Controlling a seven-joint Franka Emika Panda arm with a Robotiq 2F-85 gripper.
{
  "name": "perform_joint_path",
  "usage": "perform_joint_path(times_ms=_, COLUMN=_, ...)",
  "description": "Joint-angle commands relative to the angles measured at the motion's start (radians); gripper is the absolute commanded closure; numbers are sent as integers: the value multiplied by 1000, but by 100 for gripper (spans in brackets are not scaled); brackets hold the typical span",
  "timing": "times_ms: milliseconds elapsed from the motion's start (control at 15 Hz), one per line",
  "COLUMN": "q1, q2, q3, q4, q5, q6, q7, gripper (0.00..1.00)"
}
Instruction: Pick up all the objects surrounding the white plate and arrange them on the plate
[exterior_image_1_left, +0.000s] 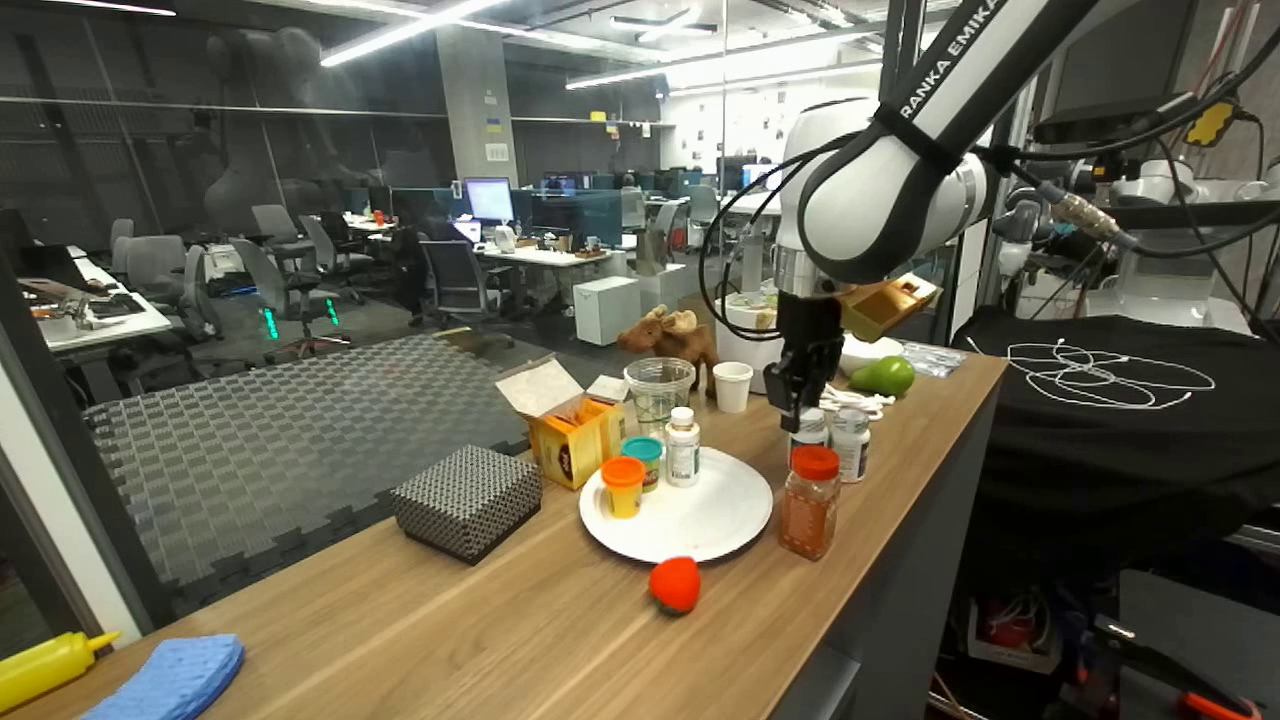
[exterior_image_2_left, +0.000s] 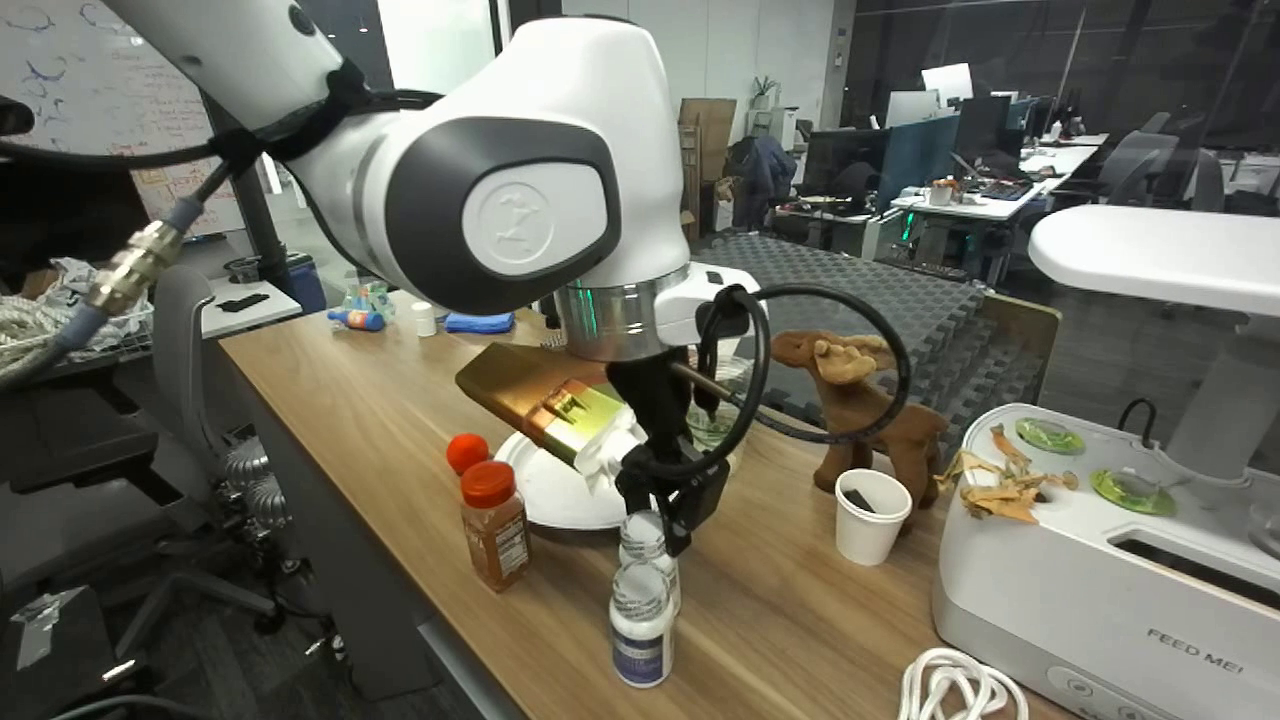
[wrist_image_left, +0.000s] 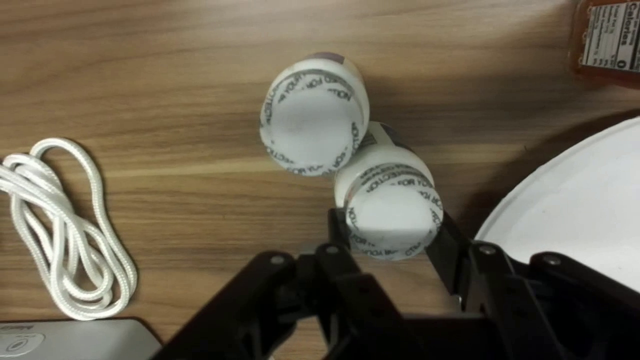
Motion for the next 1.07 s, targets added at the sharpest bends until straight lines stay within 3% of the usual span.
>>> perform_joint_path(times_ms=0, q1=6, q2=-44, q3=16, q4=19, q5=57, q6=-63, q7=39, gripper=81)
perform_joint_path(times_ms=667, q1=83, q2=-67, q3=92, q4=146, q5=131, q6=-282, q7=180, gripper=82)
perform_joint_path(times_ms=1000, q1=123, q2=3, q3=132, q4=189, q5=163, q6=-279, q7=211, gripper=82)
